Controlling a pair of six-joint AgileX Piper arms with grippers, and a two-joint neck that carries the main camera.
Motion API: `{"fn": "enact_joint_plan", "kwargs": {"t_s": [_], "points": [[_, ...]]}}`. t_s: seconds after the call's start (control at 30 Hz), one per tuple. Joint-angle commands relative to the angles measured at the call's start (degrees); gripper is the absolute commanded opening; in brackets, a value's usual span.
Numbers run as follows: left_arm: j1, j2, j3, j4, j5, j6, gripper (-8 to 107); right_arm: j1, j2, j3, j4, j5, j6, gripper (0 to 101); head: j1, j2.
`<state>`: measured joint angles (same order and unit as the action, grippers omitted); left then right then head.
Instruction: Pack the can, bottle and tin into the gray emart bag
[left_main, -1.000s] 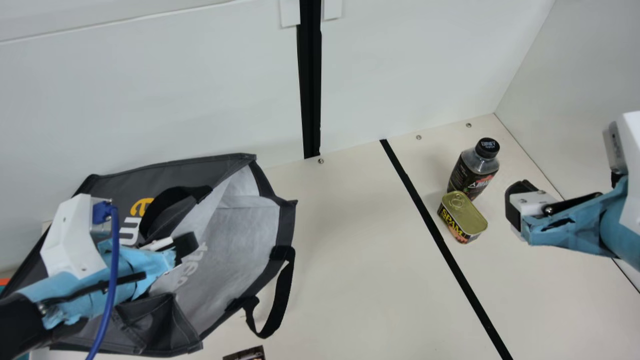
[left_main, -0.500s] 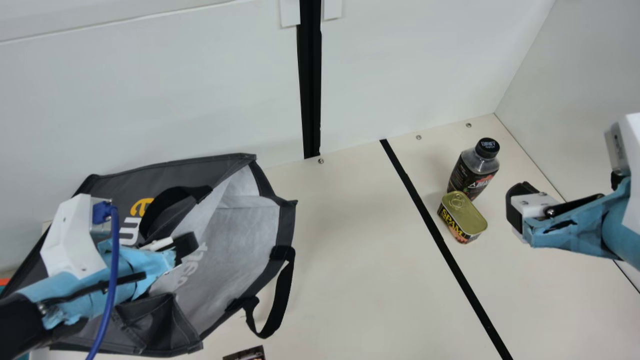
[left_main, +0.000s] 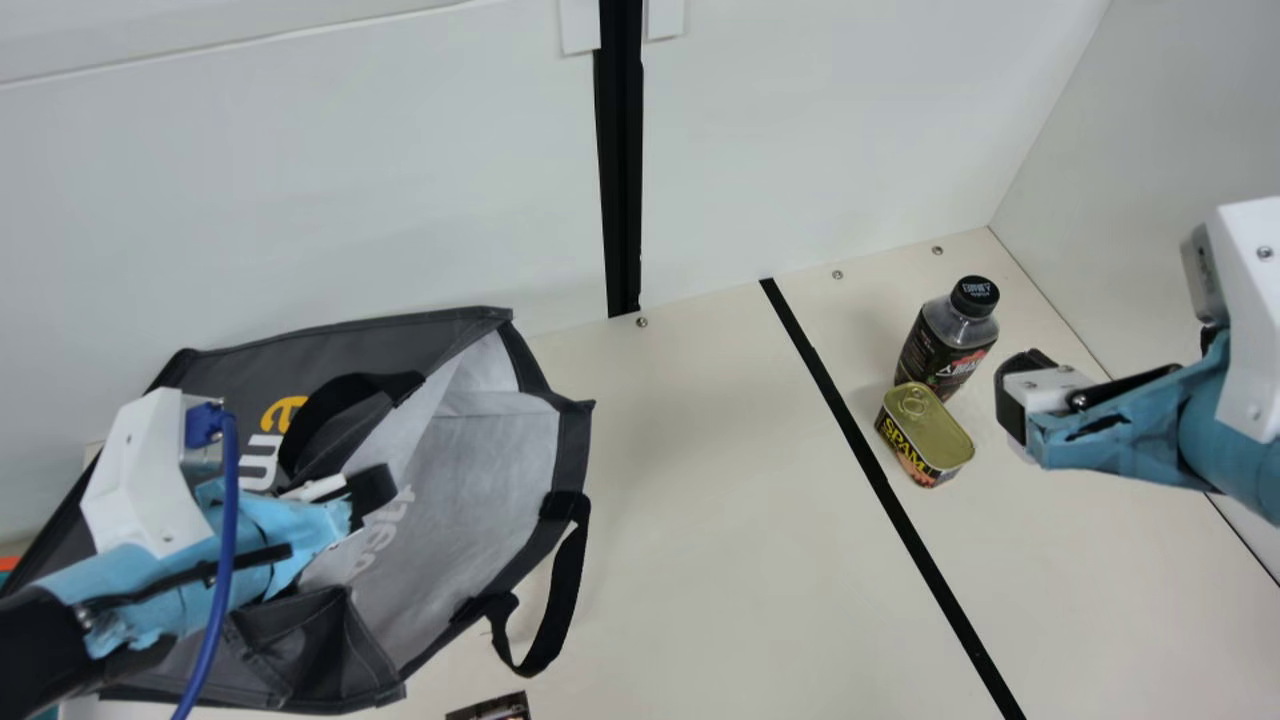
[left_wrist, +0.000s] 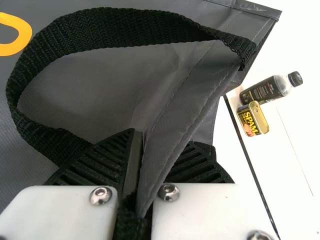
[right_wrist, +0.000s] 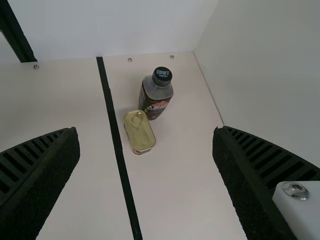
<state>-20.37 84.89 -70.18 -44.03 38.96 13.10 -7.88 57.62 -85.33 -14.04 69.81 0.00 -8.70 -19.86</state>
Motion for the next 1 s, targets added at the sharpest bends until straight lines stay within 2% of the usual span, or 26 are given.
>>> {"fn": "enact_joint_plan", "kwargs": {"t_s": [0.0, 0.43, 0.97], "points": [[0.0, 0.0, 0.0, 0.0, 0.0, 0.0, 10, 0.51, 0.49, -0.3, -0.5, 0.09, 0.26, 91, -1.3, -0.14], [0.0, 0.0, 0.0, 0.0, 0.0, 0.0, 10, 1.07, 5.71, -3.85, -0.94, -0.32, 0.89, 91, -1.3, -0.14], [0.0, 0.0, 0.0, 0.0, 0.0, 0.0, 10, -7.34, 12.46, -5.35, 5.2, -5.16, -5.79, 91, -1.3, -0.14]]}}
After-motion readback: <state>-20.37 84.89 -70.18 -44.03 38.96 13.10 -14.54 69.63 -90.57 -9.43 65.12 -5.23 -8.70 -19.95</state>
